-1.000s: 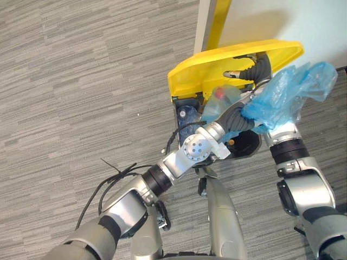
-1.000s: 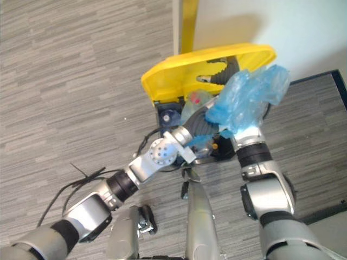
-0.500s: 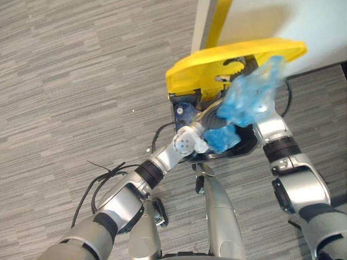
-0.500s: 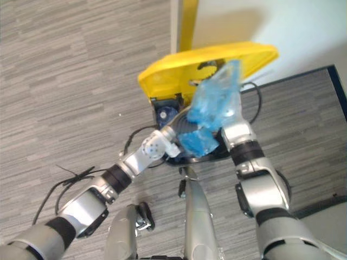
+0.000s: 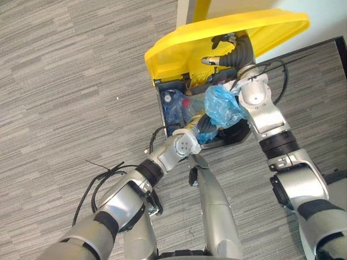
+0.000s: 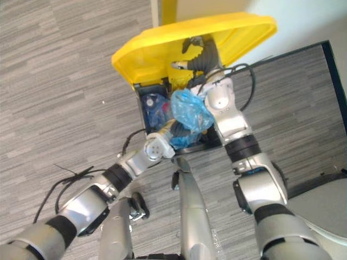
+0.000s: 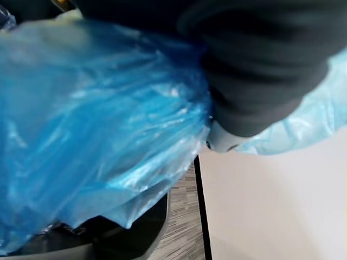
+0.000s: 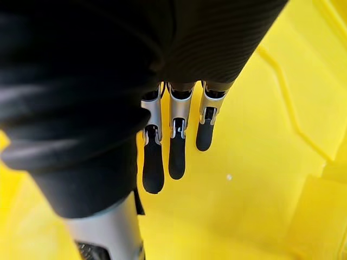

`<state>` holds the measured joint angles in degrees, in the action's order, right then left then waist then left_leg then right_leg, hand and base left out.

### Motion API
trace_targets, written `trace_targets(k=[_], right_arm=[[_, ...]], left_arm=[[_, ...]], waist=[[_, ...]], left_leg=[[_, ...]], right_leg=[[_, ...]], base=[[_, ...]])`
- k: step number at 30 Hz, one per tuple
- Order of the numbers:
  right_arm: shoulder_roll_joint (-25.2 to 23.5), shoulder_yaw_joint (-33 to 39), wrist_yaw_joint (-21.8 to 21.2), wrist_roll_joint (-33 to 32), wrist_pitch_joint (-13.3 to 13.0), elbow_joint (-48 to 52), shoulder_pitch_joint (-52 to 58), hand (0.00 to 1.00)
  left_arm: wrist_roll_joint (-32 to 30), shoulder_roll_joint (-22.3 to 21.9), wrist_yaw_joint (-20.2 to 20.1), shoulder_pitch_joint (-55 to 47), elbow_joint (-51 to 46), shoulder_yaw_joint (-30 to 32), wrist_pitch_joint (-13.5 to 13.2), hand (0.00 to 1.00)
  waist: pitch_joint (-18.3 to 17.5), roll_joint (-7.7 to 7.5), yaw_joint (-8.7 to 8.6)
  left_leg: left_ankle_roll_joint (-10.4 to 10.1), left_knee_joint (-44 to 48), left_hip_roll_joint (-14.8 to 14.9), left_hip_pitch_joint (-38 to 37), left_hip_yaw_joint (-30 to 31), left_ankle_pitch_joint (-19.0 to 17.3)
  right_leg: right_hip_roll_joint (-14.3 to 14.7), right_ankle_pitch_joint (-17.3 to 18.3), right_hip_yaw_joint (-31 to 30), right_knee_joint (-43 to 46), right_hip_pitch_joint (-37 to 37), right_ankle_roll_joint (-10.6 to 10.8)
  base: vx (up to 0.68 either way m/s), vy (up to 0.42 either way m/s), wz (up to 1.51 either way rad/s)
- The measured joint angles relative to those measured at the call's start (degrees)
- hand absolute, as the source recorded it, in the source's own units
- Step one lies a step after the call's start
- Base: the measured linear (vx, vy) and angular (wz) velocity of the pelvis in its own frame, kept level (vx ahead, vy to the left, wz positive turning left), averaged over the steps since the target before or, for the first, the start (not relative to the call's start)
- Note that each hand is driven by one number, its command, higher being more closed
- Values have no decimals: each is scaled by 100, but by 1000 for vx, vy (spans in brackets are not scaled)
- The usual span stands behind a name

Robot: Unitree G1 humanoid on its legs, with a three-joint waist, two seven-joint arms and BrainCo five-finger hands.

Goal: Gather rubbish on tea table into small bin, then transfer packed bag to large trash can.

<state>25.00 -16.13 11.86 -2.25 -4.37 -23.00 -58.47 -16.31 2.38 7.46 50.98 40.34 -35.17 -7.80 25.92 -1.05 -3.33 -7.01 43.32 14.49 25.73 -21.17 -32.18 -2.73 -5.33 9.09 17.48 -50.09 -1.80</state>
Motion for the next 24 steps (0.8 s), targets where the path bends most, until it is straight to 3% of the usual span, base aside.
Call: trace_targets(k=[7,13,19,24], right_arm=[[8,-17,3,93,-20,-3,47,0],[113,-13,44,760,-21,220,391,0],[212,-3,47,1220,-7,232,572,0],[263,42,48,1683,184,412,1023,0]], left_arm=[[-514,-58,157,-13,0,446,286,0],[-870,-134,368,-258,-19,838,583,0],[-890,-157,367,-315,-58,1085,620,0],[-694,-165,361,-499,-326,1160,620,0]], waist=[[0,0,7],[0,1,58],[-1,1,70],[-1,1,119]], left_leg=[[-16,104,49,43,55,-13],[-16,171,71,11,186,-15],[-15,206,76,1,268,-16],[-15,196,92,-199,301,-16]], right_leg=[[16,-18,44,-11,33,-24],[-9,-21,141,-11,177,-26],[-19,-24,188,-8,233,-31],[-2,-16,261,-4,498,-24]], base=[[1,3,1],[2,14,8],[7,2,3],[2,17,3]])
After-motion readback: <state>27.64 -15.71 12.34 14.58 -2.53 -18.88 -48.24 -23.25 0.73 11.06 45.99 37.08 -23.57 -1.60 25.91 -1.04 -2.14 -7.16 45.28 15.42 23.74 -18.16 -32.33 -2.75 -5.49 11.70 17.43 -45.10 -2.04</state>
